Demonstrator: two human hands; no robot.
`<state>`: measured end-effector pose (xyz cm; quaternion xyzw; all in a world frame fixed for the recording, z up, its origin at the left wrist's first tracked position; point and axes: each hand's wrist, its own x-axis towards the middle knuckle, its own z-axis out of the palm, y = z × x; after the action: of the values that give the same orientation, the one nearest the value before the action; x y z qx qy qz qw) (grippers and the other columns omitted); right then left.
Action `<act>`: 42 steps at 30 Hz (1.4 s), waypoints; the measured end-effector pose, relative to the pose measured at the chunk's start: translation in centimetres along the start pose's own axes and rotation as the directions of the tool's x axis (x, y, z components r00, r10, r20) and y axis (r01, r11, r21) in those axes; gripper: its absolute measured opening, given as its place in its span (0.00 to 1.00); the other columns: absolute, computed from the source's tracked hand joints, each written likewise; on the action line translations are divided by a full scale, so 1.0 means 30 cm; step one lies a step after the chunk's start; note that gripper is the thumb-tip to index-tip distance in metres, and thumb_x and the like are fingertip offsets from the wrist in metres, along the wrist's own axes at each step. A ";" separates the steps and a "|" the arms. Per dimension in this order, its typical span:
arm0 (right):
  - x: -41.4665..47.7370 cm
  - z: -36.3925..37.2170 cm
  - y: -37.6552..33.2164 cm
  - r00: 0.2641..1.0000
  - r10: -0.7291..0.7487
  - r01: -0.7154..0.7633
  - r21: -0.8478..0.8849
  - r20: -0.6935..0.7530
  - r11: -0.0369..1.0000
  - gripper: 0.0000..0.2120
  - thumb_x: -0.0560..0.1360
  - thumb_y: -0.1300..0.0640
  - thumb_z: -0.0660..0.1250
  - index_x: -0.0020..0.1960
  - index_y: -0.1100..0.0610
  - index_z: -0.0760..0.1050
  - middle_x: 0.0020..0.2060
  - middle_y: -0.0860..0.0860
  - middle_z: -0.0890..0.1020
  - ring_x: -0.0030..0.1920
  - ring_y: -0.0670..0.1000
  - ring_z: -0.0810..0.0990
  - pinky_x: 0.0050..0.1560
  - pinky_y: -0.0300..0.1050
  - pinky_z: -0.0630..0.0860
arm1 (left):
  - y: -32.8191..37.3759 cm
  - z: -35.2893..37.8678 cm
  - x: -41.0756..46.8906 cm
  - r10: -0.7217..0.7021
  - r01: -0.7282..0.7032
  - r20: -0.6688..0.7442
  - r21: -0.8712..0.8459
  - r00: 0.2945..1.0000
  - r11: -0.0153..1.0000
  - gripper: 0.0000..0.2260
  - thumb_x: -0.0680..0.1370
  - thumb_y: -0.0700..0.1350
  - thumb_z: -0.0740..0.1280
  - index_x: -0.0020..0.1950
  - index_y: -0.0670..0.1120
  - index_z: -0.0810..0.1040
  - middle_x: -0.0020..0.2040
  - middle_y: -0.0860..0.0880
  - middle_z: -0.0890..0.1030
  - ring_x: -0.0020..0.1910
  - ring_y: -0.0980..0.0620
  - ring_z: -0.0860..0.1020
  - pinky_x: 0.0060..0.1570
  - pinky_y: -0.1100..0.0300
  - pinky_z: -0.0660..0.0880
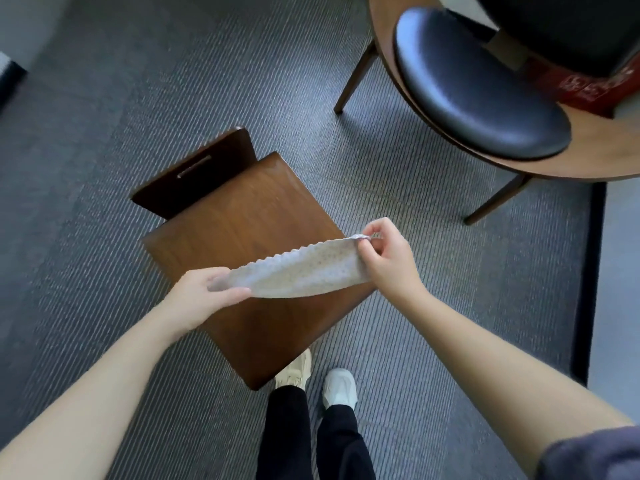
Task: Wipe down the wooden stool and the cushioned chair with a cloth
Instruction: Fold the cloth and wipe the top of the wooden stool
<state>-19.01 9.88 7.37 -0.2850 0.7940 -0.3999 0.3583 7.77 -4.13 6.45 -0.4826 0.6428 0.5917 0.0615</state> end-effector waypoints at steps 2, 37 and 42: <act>-0.006 -0.039 -0.002 1.000 0.031 -0.031 -0.007 0.004 0.999 0.03 0.78 0.59 0.64 0.46 0.53 0.71 0.21 0.40 0.72 0.24 0.41 0.65 0.26 0.35 0.62 | 0.011 -0.018 -0.043 -0.045 0.042 -0.007 -0.236 0.999 0.971 0.18 0.67 0.60 0.76 0.48 0.48 0.85 0.47 0.51 0.86 0.47 0.52 0.83 0.48 0.58 0.78; 0.329 0.552 0.510 0.872 -0.301 0.476 -0.813 0.387 0.334 0.29 0.80 0.36 0.48 0.78 0.44 0.51 0.79 0.51 0.50 0.79 0.57 0.46 0.73 0.69 0.41 | -0.450 0.273 0.531 0.383 0.007 -0.227 0.867 0.895 0.498 0.30 0.81 0.59 0.45 0.81 0.50 0.46 0.80 0.46 0.43 0.79 0.46 0.41 0.75 0.39 0.43; 0.281 0.483 0.515 0.929 -0.258 0.349 -0.860 0.265 0.373 0.31 0.80 0.38 0.45 0.79 0.50 0.48 0.79 0.56 0.48 0.78 0.59 0.43 0.73 0.69 0.39 | -0.472 0.253 0.445 0.312 0.158 -0.389 0.808 0.867 0.568 0.29 0.83 0.57 0.44 0.80 0.45 0.44 0.80 0.41 0.43 0.79 0.44 0.40 0.75 0.40 0.42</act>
<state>-14.92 5.41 -14.61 -0.5883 0.8009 0.0357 0.1061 6.81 -2.87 -14.38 -0.5021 0.8564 0.0845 0.0856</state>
